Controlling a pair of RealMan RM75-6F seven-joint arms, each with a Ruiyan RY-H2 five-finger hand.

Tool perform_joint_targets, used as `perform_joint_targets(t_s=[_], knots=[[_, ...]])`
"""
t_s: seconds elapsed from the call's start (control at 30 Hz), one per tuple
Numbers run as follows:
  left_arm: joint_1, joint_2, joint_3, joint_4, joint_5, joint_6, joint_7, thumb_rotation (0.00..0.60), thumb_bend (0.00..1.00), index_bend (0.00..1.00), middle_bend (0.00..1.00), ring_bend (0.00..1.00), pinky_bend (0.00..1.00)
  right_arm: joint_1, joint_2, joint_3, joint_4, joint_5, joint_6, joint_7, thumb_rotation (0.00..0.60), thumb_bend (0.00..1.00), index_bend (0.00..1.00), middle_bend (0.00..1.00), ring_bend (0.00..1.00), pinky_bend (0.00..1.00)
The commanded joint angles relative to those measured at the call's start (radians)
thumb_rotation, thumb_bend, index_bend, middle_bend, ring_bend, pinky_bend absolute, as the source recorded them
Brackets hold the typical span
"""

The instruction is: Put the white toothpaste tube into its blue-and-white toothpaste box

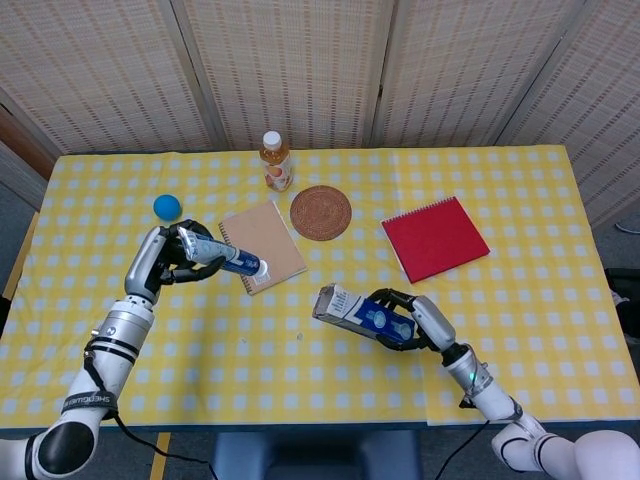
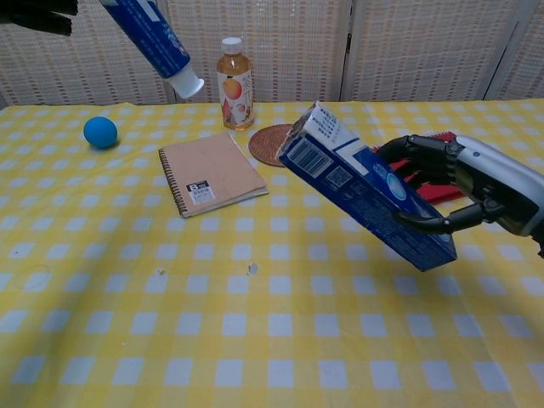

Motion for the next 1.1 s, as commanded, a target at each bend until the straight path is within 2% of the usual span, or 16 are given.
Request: perform_joint_targets(t_s=[0.03, 0.4, 1.1], knots=[[-0.042, 0.048, -0.055, -0.026, -0.098, -0.017, -0.019, 0.600, 0.45, 0.88, 1.00, 1.00, 1.00, 0.018, -0.033, 0.013, 0.026, 0.001, 0.026, 0.003, 0.600, 0.34, 0.34, 0.32, 0.37, 0.45], [-0.079, 0.084, -0.061, -0.082, -0.156, 0.026, -0.006, 0.600, 0.45, 0.88, 1.00, 1.00, 1.00, 0.042, -0.087, 0.033, 0.082, 0.048, 0.025, 0.057, 0.600, 0.34, 0.34, 0.32, 0.37, 0.45], [-0.175, 0.034, -0.050, -0.136, -0.226, 0.127, 0.022, 0.600, 0.45, 0.88, 1.00, 1.00, 1.00, 0.120, -0.156, 0.062, 0.083, 0.080, 0.003, 0.065, 0.600, 0.34, 0.34, 0.32, 0.37, 0.45]])
